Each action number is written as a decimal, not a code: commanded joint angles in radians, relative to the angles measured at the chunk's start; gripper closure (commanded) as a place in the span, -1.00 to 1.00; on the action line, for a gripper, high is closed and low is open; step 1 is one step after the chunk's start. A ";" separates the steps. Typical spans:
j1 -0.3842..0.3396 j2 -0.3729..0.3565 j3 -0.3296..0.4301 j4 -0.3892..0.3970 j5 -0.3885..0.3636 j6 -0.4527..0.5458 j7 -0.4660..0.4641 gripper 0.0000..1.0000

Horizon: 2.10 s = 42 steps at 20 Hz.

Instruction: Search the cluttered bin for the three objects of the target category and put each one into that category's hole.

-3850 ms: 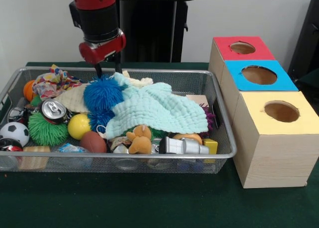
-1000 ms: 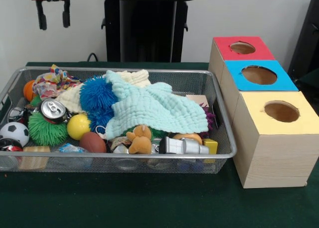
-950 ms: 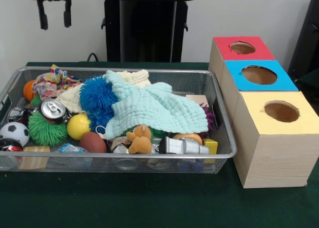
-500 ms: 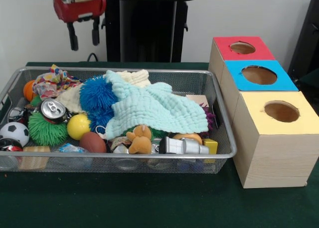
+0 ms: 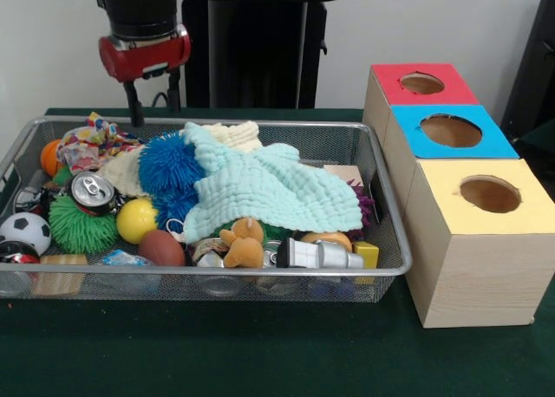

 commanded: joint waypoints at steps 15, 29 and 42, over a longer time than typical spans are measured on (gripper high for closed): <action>0.062 0.137 -0.001 -0.331 0.064 0.114 0.223 -1.00; 0.098 0.114 -0.030 -0.314 0.092 0.108 0.241 -1.00; 0.154 0.154 -0.069 -0.395 0.114 0.156 0.245 -1.00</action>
